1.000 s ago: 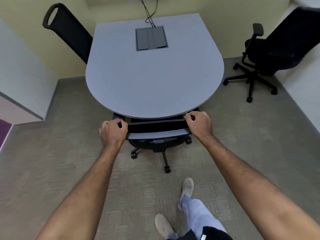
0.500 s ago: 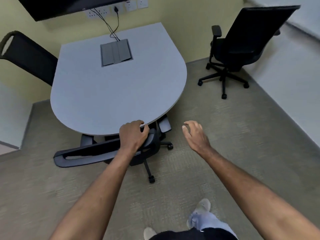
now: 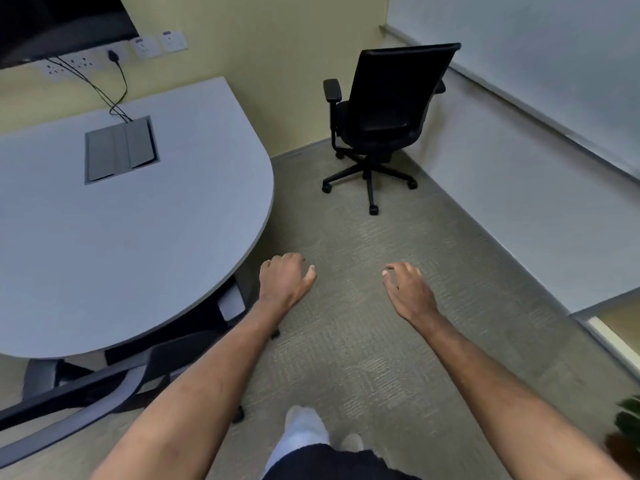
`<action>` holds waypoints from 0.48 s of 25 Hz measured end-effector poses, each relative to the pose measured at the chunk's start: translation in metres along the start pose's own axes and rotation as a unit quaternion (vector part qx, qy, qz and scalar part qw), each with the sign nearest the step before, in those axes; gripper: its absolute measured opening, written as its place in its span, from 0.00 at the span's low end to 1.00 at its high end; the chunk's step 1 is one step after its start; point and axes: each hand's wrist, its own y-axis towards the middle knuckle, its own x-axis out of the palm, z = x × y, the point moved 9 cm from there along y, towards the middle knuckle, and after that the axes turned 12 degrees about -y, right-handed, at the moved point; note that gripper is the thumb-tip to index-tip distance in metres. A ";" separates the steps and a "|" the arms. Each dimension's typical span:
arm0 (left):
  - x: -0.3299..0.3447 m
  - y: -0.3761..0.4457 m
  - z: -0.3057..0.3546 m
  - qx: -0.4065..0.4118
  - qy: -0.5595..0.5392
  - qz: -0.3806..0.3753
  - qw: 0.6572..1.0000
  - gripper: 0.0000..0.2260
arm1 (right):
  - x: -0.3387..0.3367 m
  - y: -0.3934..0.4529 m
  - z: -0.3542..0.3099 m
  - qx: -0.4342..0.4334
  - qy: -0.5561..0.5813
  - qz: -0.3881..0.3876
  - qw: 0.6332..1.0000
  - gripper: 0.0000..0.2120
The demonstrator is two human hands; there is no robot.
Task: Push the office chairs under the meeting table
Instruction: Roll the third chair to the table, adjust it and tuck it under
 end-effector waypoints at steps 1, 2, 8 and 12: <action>0.005 0.015 0.012 0.006 0.006 -0.004 1.000 0.21 | -0.005 0.011 0.013 0.007 -0.003 0.002 1.000 0.17; 0.010 0.030 0.024 0.012 0.012 -0.008 1.000 0.21 | -0.009 0.022 0.024 0.013 -0.007 0.003 1.000 0.17; 0.044 0.152 0.089 0.039 0.020 -0.013 0.999 0.23 | -0.035 0.127 0.084 0.036 -0.023 0.010 0.999 0.19; 0.061 0.256 0.133 0.042 0.009 -0.019 0.999 0.26 | -0.066 0.227 0.119 0.035 -0.038 0.023 0.998 0.19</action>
